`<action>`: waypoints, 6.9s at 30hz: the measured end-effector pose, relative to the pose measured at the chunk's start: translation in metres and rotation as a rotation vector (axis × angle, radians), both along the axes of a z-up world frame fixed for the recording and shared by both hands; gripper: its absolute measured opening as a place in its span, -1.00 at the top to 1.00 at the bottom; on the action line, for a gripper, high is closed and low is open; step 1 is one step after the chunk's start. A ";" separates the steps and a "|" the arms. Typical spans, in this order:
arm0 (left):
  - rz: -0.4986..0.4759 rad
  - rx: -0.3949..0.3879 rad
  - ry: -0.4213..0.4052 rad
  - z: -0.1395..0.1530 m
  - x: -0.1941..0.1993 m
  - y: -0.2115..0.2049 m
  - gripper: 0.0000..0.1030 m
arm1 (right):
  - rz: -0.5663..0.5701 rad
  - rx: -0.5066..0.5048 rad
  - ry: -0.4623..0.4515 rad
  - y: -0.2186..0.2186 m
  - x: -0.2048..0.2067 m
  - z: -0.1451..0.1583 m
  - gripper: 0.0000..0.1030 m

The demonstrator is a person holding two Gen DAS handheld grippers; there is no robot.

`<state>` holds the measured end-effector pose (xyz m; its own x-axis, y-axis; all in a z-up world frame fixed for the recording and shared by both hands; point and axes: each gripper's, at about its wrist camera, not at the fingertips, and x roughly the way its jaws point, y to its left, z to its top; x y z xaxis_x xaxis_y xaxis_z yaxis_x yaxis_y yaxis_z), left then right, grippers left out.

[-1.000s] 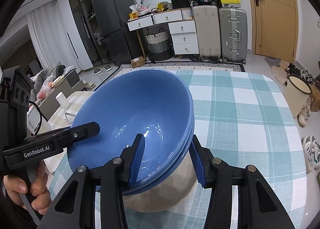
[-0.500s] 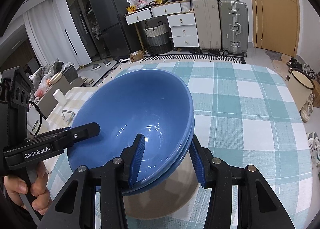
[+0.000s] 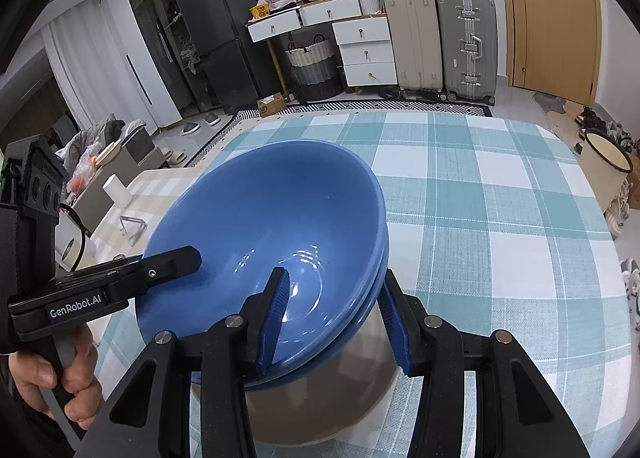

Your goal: Organize plates and bowls

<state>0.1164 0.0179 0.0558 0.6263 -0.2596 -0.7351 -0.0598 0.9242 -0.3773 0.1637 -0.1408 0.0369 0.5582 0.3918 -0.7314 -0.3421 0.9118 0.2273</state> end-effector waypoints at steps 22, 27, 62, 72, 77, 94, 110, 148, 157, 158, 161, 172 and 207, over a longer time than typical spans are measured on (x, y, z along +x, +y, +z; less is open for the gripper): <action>-0.006 0.014 0.003 -0.001 0.016 0.001 0.45 | 0.010 -0.015 0.005 0.007 0.010 0.000 0.09; -0.015 0.014 0.003 -0.002 0.019 0.002 0.43 | 0.018 -0.012 0.010 0.003 0.011 -0.003 0.07; -0.008 0.268 -0.270 0.034 -0.103 0.007 -0.98 | 0.109 0.028 -0.238 -0.036 -0.060 0.016 -0.98; -0.015 0.291 -0.379 0.015 -0.141 0.006 -0.98 | 0.131 0.079 -0.355 -0.053 -0.104 0.001 -0.99; -0.014 0.296 -0.398 0.001 -0.149 0.003 -0.98 | 0.148 0.091 -0.375 -0.056 -0.116 -0.007 -0.99; -0.009 0.310 -0.472 -0.027 -0.158 -0.006 -0.98 | 0.166 0.062 -0.472 -0.052 -0.144 -0.025 -0.99; 0.003 0.309 -0.501 -0.035 -0.159 -0.007 -0.98 | 0.182 0.063 -0.530 -0.051 -0.154 -0.026 -0.99; 0.000 0.316 -0.515 -0.036 -0.159 -0.008 -0.99 | 0.193 0.062 -0.528 -0.049 -0.153 -0.027 -0.99; 0.001 0.315 -0.515 -0.036 -0.160 -0.008 -0.99 | 0.194 0.062 -0.526 -0.049 -0.153 -0.027 -0.99; 0.001 0.314 -0.515 -0.036 -0.159 -0.008 -0.99 | 0.194 0.063 -0.526 -0.049 -0.153 -0.027 -0.99; -0.001 0.316 -0.516 -0.036 -0.160 -0.008 -0.99 | 0.193 0.062 -0.525 -0.049 -0.153 -0.027 -0.99; 0.000 0.316 -0.516 -0.036 -0.160 -0.008 -0.99 | 0.194 0.062 -0.525 -0.048 -0.153 -0.027 -0.99; -0.001 0.318 -0.518 -0.037 -0.160 -0.008 -0.99 | 0.193 0.063 -0.524 -0.048 -0.153 -0.026 -0.99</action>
